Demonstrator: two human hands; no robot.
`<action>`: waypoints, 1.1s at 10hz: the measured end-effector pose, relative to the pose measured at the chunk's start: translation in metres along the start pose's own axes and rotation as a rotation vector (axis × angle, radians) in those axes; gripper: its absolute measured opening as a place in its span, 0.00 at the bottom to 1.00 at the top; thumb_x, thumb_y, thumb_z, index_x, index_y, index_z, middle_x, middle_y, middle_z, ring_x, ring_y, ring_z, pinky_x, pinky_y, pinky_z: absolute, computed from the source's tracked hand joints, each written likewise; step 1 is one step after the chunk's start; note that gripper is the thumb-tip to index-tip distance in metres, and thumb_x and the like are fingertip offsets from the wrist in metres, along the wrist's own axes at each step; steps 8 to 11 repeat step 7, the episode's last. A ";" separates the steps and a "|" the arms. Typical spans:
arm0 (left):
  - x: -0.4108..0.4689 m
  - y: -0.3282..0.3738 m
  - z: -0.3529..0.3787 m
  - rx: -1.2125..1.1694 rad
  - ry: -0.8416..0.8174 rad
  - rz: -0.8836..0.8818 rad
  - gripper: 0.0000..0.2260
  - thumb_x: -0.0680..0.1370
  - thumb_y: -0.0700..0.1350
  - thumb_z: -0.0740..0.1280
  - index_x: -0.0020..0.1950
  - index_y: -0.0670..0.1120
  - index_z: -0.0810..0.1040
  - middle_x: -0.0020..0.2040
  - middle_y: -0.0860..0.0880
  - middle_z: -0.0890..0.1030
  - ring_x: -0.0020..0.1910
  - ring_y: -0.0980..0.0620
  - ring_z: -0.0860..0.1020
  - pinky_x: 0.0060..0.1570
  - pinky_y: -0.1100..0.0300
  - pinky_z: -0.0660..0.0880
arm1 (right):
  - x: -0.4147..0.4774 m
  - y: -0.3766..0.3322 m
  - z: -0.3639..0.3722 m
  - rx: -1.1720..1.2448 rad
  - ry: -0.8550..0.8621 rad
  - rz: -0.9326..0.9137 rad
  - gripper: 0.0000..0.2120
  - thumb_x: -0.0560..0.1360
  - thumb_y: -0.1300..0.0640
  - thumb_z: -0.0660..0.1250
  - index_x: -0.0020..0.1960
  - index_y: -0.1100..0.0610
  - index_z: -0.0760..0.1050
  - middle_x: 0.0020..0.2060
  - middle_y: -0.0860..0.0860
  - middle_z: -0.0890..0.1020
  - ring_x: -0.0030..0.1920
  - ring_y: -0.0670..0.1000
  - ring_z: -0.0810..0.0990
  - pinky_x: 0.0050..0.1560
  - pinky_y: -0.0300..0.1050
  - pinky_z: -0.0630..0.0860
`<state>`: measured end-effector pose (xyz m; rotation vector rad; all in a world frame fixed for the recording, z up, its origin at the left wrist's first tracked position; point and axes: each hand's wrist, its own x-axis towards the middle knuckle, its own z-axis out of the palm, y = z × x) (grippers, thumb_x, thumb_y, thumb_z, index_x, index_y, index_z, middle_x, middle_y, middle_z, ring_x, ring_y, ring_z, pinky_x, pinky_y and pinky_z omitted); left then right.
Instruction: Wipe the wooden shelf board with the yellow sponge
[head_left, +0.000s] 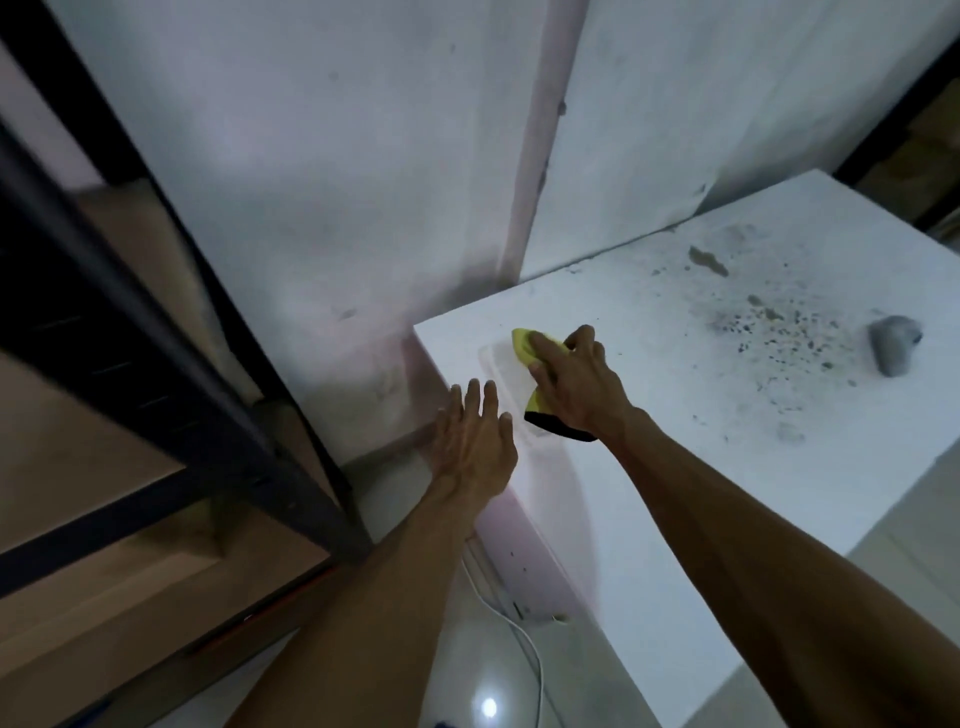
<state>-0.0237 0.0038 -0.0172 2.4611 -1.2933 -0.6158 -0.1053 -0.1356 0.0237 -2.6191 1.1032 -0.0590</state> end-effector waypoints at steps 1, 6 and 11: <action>0.024 -0.012 0.027 0.080 -0.026 -0.007 0.25 0.85 0.50 0.47 0.81 0.43 0.48 0.82 0.44 0.48 0.81 0.42 0.44 0.78 0.46 0.45 | 0.020 0.002 0.024 -0.025 -0.034 -0.025 0.25 0.80 0.46 0.62 0.76 0.47 0.62 0.63 0.59 0.64 0.59 0.62 0.68 0.55 0.57 0.75; 0.036 -0.030 0.076 0.162 0.015 -0.047 0.29 0.84 0.54 0.43 0.79 0.45 0.33 0.79 0.47 0.30 0.78 0.42 0.30 0.78 0.41 0.38 | 0.046 0.017 0.062 -0.199 -0.295 -0.081 0.29 0.79 0.46 0.61 0.78 0.48 0.56 0.70 0.59 0.63 0.66 0.65 0.65 0.64 0.57 0.69; 0.040 -0.024 0.062 0.212 -0.064 -0.061 0.30 0.84 0.54 0.46 0.80 0.43 0.37 0.80 0.43 0.33 0.79 0.39 0.33 0.77 0.40 0.38 | 0.041 0.013 0.046 -0.129 -0.292 -0.031 0.26 0.80 0.48 0.60 0.76 0.46 0.60 0.75 0.57 0.60 0.72 0.66 0.61 0.67 0.61 0.65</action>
